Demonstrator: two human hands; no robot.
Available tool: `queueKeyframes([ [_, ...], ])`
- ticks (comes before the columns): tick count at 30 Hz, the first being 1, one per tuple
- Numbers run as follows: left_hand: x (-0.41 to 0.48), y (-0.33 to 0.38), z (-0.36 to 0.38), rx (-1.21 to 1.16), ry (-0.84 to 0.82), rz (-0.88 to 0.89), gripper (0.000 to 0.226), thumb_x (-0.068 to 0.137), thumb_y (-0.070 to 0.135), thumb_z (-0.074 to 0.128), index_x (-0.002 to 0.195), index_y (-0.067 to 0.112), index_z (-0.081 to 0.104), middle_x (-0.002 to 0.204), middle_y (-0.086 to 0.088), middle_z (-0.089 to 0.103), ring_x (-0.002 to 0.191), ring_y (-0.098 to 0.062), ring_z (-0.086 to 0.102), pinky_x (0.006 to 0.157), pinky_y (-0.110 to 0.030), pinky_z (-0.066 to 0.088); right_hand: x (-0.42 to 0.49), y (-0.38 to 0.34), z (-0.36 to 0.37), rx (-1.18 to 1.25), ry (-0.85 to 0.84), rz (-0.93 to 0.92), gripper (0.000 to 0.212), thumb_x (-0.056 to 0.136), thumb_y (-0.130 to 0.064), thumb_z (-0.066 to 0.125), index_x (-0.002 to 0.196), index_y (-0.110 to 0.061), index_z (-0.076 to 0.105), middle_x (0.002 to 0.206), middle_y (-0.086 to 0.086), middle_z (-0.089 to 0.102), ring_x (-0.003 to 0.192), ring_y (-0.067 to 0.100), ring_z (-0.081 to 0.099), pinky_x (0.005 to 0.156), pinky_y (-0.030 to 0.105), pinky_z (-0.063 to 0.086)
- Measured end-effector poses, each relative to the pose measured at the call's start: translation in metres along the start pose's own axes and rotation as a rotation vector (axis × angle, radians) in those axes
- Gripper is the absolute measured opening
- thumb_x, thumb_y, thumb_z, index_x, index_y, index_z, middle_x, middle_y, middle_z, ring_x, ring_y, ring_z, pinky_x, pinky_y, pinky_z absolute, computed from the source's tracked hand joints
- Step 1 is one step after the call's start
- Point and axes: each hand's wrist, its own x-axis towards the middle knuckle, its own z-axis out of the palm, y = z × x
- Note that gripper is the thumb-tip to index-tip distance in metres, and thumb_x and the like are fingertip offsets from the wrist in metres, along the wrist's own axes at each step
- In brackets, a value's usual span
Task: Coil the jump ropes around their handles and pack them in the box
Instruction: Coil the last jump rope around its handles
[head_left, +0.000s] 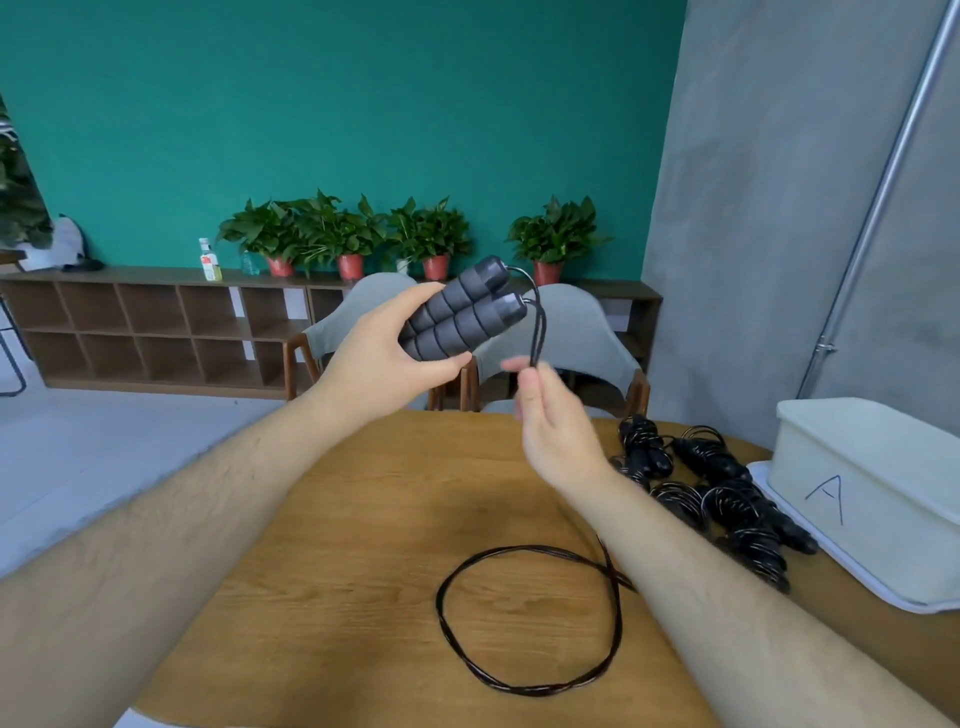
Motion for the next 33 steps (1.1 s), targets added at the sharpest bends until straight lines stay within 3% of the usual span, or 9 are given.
queueKeyframes([
  [5,0.011,-0.014,0.004,0.506,-0.016,-0.057,0.071,0.081,0.036,0.074,0.146,0.034,0.047,0.116,0.005,0.062,0.107,-0.019,0.060,0.089,-0.041,0.053,0.000,-0.022,0.028,-0.499,-0.377,0.132,0.036,0.110,-0.038,0.023,0.101,-0.014,0.049,0.089,0.004,0.060,0.096,0.032,0.063,0.074,0.038,0.045],
  [8,0.010,-0.029,0.001,0.819,-0.091,-0.061,0.071,0.083,0.038,0.068,0.149,0.031,0.043,0.115,-0.002,0.058,0.105,-0.030,0.060,0.079,-0.045,0.055,0.003,-0.040,0.028,-0.707,-0.492,-0.011,0.033,0.110,-0.030,0.030,0.115,-0.006,0.054,0.108,0.012,0.065,0.101,0.031,0.063,0.072,0.035,0.039],
  [13,-0.005,-0.049,-0.001,1.038,-0.276,0.003,0.064,0.087,0.041,0.065,0.146,0.033,0.042,0.120,0.001,0.055,0.105,-0.027,0.057,0.066,-0.036,0.046,0.009,-0.055,0.012,-0.834,-0.442,-0.345,0.022,0.109,-0.032,0.038,0.103,-0.014,0.050,0.083,-0.002,0.049,0.087,0.025,0.063,0.064,0.034,0.035],
  [16,-0.018,-0.053,0.003,0.943,-0.339,0.143,0.067,0.085,0.041,0.069,0.146,0.035,0.045,0.117,0.006,0.057,0.104,-0.021,0.056,0.068,-0.033,0.046,0.023,-0.049,-0.005,-0.778,-0.413,-0.426,0.027,0.107,-0.041,0.040,0.098,-0.018,0.053,0.089,-0.005,0.055,0.085,0.021,0.061,0.067,0.036,0.045],
  [22,-0.031,-0.041,-0.002,0.543,-0.437,0.236,0.065,0.074,0.038,0.073,0.135,0.035,0.051,0.101,0.021,0.050,0.096,-0.003,0.050,0.077,-0.027,0.047,0.037,-0.025,-0.034,-0.448,-0.339,-0.260,0.038,0.090,-0.063,0.054,0.082,-0.027,0.061,0.077,-0.007,0.062,0.074,0.012,0.056,0.065,0.036,0.047],
  [25,-0.035,-0.025,-0.002,0.314,-0.346,0.184,0.061,0.072,0.037,0.068,0.130,0.037,0.052,0.105,0.017,0.057,0.098,-0.006,0.057,0.083,-0.024,0.049,0.035,-0.014,-0.033,-0.146,-0.276,-0.151,0.018,0.097,-0.031,0.060,0.080,-0.033,0.064,0.077,-0.008,0.066,0.077,0.005,0.062,0.072,0.030,0.050],
  [28,-0.032,-0.006,0.003,0.158,-0.209,0.118,0.053,0.075,0.025,0.076,0.124,0.035,0.058,0.108,0.018,0.062,0.103,-0.004,0.060,0.087,-0.020,0.047,0.024,-0.022,-0.023,0.284,-0.238,0.129,0.040,0.094,0.005,0.054,0.080,-0.030,0.068,0.069,-0.014,0.068,0.069,-0.007,0.062,0.073,0.014,0.046],
  [31,-0.022,0.002,0.008,0.231,-0.079,0.028,0.054,0.076,0.030,0.077,0.125,0.036,0.057,0.113,0.023,0.062,0.102,0.002,0.058,0.084,-0.020,0.046,0.009,-0.031,-0.002,0.111,-0.260,0.214,0.036,0.106,-0.011,0.039,0.079,-0.025,0.059,0.069,-0.010,0.061,0.067,0.002,0.056,0.070,0.021,0.041],
  [33,-0.015,-0.002,0.011,0.352,-0.020,-0.065,0.053,0.075,0.036,0.076,0.125,0.033,0.057,0.111,0.019,0.061,0.098,-0.005,0.058,0.078,-0.027,0.044,0.001,-0.027,0.013,-0.075,-0.356,0.246,0.028,0.109,-0.026,0.036,0.088,-0.023,0.054,0.080,-0.008,0.057,0.075,0.010,0.053,0.074,0.028,0.041],
])
